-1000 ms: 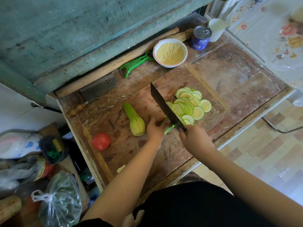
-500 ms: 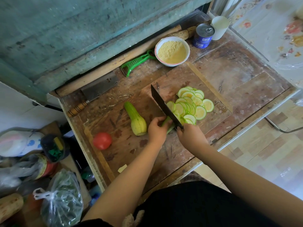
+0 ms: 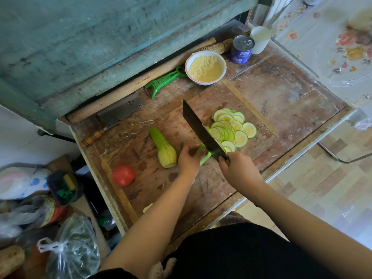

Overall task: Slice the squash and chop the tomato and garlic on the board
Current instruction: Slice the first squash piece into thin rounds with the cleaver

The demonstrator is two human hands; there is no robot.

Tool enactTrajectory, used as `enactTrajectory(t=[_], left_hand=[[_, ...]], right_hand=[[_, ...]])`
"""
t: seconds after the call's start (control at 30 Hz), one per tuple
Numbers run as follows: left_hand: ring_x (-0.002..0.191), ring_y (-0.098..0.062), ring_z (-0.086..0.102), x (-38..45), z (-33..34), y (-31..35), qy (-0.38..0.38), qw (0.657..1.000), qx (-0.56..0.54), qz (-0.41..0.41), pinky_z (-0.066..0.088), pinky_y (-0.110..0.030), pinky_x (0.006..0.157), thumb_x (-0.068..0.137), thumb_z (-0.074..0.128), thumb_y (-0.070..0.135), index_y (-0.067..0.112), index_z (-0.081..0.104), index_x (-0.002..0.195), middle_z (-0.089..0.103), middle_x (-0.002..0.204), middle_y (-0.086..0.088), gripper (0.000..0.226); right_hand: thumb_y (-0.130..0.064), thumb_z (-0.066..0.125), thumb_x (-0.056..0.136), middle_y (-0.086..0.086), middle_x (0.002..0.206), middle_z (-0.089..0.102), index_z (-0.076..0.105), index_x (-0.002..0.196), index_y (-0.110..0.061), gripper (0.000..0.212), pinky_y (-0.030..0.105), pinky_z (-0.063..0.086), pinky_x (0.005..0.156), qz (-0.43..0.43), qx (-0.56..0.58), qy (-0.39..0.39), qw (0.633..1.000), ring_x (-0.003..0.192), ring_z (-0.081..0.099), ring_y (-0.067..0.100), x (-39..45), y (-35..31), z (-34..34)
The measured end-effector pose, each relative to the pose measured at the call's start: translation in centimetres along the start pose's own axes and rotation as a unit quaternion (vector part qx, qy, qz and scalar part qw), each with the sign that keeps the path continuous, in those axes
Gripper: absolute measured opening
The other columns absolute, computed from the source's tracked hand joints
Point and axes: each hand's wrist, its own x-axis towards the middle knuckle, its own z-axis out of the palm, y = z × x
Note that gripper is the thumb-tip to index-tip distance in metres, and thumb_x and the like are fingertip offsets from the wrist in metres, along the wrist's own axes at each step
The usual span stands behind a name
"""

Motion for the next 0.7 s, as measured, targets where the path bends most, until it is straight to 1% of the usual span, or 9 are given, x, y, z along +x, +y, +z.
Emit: enactTrajectory(t=[0.07, 0.2, 0.33, 0.47, 0.6, 0.7], left_hand=[[0.09, -0.017, 0.058, 0.0, 0.0, 0.0, 0.002, 1.0, -0.007, -0.003, 0.048, -0.033, 0.086, 0.082, 0.072, 0.014, 0.011, 0.06, 0.095, 0.063, 0.092, -0.003, 0.017], [0.091, -0.02, 0.059, -0.1, 0.0, 0.1, 0.005, 1.0, -0.023, -0.009, 0.049, -0.036, 0.087, 0.082, 0.072, 0.013, 0.012, 0.06, 0.093, 0.063, 0.093, -0.005, 0.016], [0.089, -0.019, 0.06, -0.1, 0.0, 0.1, 0.003, 1.0, -0.021, -0.006, 0.049, -0.036, 0.086, 0.082, 0.072, 0.012, 0.011, 0.06, 0.093, 0.064, 0.09, -0.004, 0.015], [0.085, -0.018, 0.059, 0.0, 0.0, -0.1, -0.001, 1.0, -0.022, -0.003, 0.049, -0.037, 0.084, 0.082, 0.072, 0.01, 0.012, 0.061, 0.088, 0.063, 0.083, 0.0, 0.013], [0.084, -0.016, 0.058, 0.0, 0.1, -0.1, 0.009, 0.999, -0.048, -0.02, 0.049, -0.033, 0.081, 0.082, 0.071, 0.008, 0.011, 0.06, 0.089, 0.061, 0.082, 0.003, 0.013], [0.086, -0.016, 0.059, -0.1, 0.2, 0.0, 0.008, 0.998, -0.058, -0.027, 0.049, -0.028, 0.078, 0.083, 0.071, 0.009, 0.011, 0.061, 0.092, 0.062, 0.087, 0.002, 0.014]], right_hand=[[-0.028, 0.043, 0.098, 0.004, 0.055, 0.044, 0.041, 0.062, -0.013, 0.039, 0.029, 0.031, 0.048, -0.001, -0.004, -0.001, 1.0, 0.052, 0.044, 0.024, -0.1, 0.0, 0.1], [-0.028, 0.042, 0.098, 0.004, 0.057, 0.047, 0.048, 0.069, -0.009, 0.035, 0.029, 0.034, 0.048, -0.003, -0.01, -0.004, 1.0, 0.055, 0.048, 0.025, -0.1, -0.1, 0.2], [-0.029, 0.041, 0.098, 0.004, 0.058, 0.046, 0.041, 0.063, -0.014, 0.038, 0.027, 0.03, 0.045, -0.001, -0.023, -0.014, 1.0, 0.054, 0.046, 0.023, 0.1, -0.1, 0.1], [-0.028, 0.041, 0.098, 0.005, 0.059, 0.046, 0.038, 0.062, -0.015, 0.039, 0.027, 0.03, 0.046, 0.002, -0.029, -0.018, 0.999, 0.058, 0.048, 0.027, 0.4, -0.1, 0.5], [-0.028, 0.04, 0.098, 0.005, 0.059, 0.045, 0.04, 0.063, -0.013, 0.038, 0.027, 0.03, 0.046, 0.011, -0.031, -0.029, 0.999, 0.056, 0.047, 0.025, 1.1, -0.2, 1.1], [-0.028, 0.04, 0.098, 0.005, 0.061, 0.047, 0.044, 0.067, -0.012, 0.035, 0.027, 0.03, 0.046, 0.027, -0.026, -0.037, 0.999, 0.06, 0.049, 0.027, 1.8, -0.2, 1.4]])
